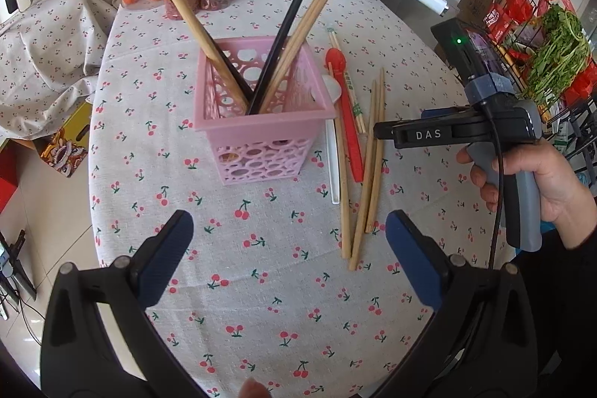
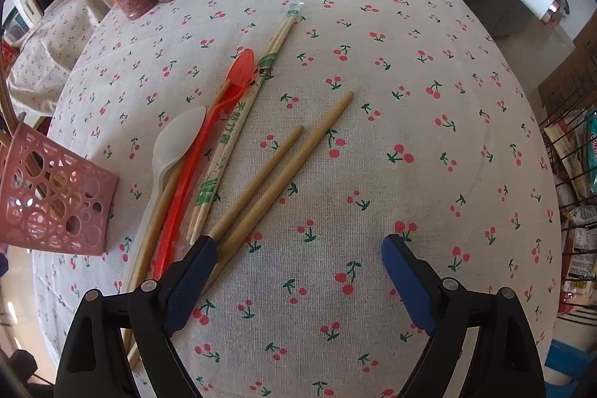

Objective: Organize utensils
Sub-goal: 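Move the right gripper to a loose wooden chopstick and close on it, then lift the wooden chopstick with the right gripper while the left gripper grasps another wooden chopstick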

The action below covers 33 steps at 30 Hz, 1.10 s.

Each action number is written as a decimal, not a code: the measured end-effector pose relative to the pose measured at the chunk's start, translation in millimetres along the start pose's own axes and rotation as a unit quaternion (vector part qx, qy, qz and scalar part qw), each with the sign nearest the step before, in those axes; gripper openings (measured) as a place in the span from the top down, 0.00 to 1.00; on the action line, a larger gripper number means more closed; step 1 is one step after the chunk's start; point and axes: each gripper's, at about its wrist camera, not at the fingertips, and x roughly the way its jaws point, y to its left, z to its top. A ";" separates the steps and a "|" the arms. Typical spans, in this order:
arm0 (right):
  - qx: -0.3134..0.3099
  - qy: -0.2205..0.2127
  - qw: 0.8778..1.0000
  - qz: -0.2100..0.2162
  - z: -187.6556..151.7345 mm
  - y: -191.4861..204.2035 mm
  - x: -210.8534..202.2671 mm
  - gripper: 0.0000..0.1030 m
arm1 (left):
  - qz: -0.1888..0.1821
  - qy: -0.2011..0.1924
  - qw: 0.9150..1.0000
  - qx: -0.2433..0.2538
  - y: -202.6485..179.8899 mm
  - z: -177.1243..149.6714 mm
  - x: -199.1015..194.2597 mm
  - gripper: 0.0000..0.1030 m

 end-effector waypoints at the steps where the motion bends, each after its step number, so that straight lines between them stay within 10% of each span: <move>1: -0.005 0.003 1.000 0.000 -1.0 1.6 0.5 0.09 | -0.001 0.000 1.000 0.003 -1.7 -0.3 0.3 0.01; 10: -0.030 0.015 0.999 0.008 -20.1 6.4 -2.5 0.12 | -0.010 -0.016 0.997 0.071 -35.5 -3.8 -0.4 0.01; 22: -0.047 0.039 0.995 0.075 -44.8 -35.5 -23.5 0.79 | -0.029 -0.010 0.994 0.104 -73.2 5.3 13.8 0.01; 33: 0.049 0.049 0.994 0.086 -31.6 -98.2 -25.9 0.71 | -0.013 -0.004 0.992 0.126 -93.3 11.4 25.8 0.01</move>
